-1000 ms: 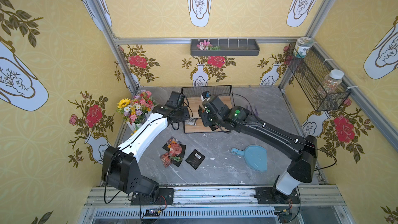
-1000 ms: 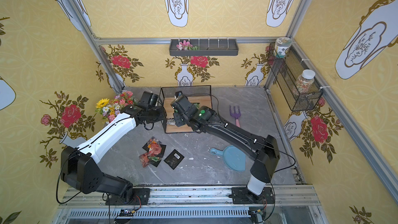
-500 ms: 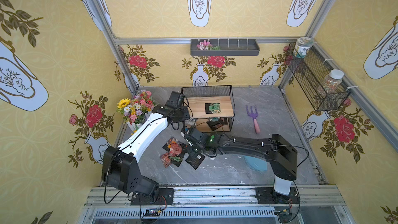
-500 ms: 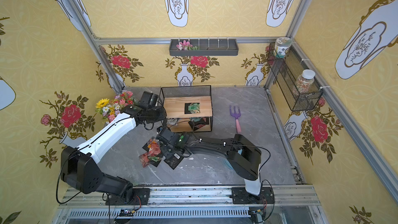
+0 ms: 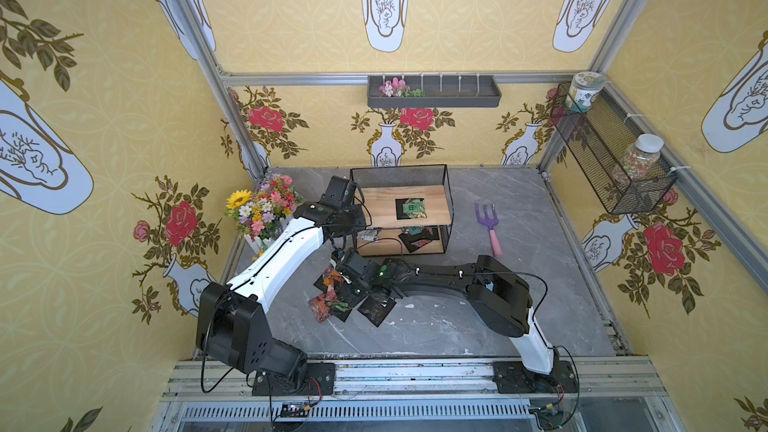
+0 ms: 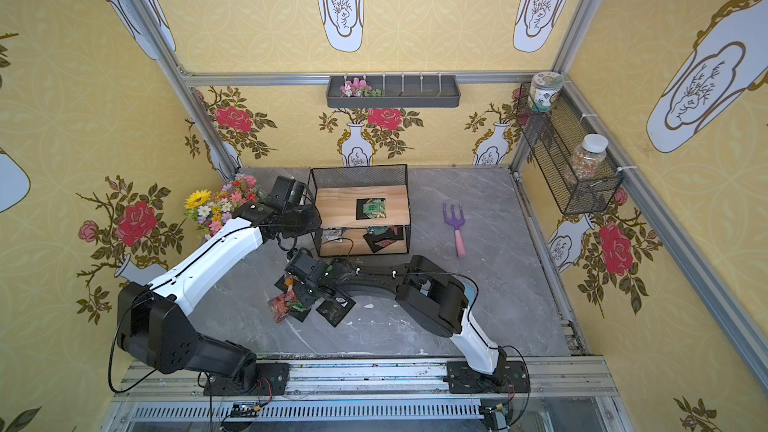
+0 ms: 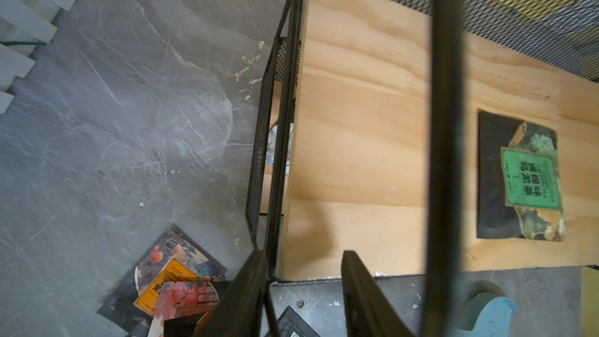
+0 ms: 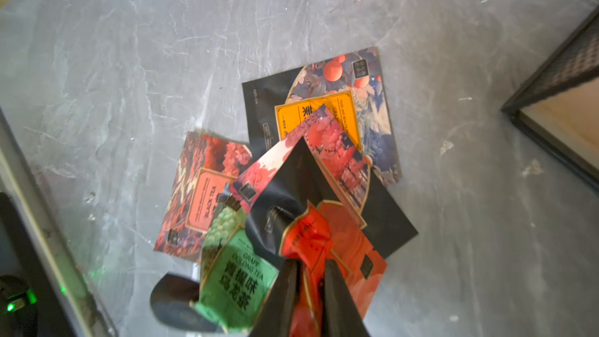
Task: Remove the tea bags from the shelf
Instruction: Place the tea bag at the center of the board.
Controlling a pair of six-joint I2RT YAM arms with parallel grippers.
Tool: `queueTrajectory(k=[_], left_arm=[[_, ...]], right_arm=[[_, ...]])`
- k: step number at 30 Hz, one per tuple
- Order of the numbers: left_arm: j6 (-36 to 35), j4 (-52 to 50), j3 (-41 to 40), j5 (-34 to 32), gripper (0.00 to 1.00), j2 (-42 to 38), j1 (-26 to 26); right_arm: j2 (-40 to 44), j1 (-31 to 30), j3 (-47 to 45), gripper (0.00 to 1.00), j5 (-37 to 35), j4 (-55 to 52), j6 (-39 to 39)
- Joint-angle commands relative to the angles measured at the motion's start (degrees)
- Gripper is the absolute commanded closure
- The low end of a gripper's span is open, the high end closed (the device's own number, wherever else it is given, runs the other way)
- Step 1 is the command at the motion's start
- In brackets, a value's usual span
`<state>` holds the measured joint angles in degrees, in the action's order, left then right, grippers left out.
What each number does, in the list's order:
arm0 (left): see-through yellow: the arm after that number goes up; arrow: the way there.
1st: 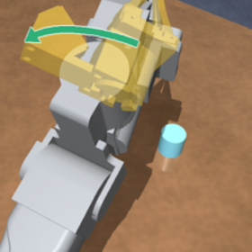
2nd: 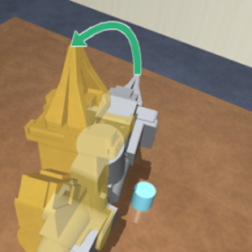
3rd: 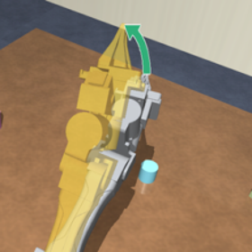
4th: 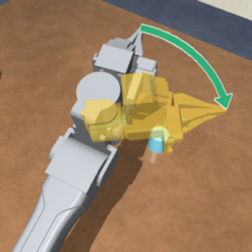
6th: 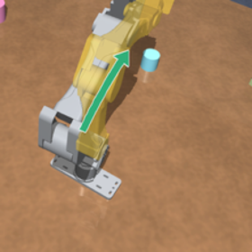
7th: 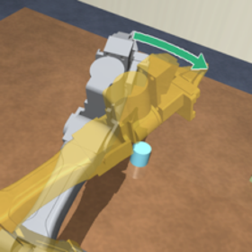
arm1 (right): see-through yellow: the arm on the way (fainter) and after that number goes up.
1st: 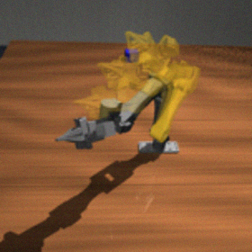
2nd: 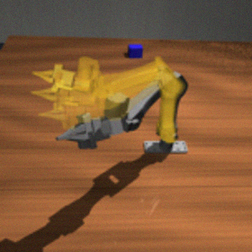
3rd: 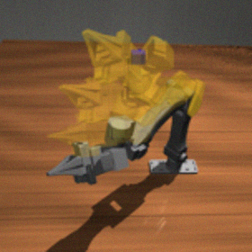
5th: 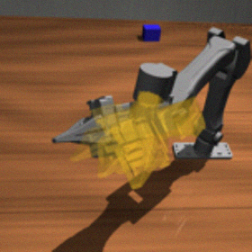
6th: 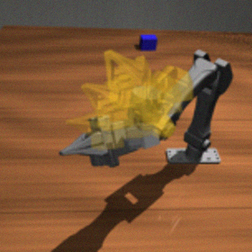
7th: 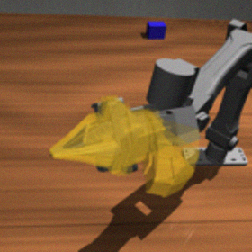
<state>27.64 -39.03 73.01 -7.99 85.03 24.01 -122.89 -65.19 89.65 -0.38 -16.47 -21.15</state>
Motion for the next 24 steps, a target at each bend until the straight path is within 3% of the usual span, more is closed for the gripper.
queueTrajectory(k=[1, 8, 14, 24], left_arm=[[0.2, 0.7, 0.1, 1.4, 0.57, 0.0, 0.1], [0.2, 0.7, 0.3, 1.5, 0.57, 0.2, 0.1], [0.0, 0.8, 0.4, 1.4, 0.57, 0.4, 0.1], [0.0, 0.7, 0.3, 1.5, 0.57, 0.4, 0.1]], right_arm=[[-0.9, 0.0, 0.9, 0.71, -1.1, 1.2, 0.6], [0.2, 0.0, 0.6, 0.51, -1.3, 0.5, 0.7], [5.0, -0.3, -0.8, 0.47, -3.0, -1.3, 0.7], [26.7, 0.3, -9.5, 0.37, -16.6, -11.0, -1.9]])
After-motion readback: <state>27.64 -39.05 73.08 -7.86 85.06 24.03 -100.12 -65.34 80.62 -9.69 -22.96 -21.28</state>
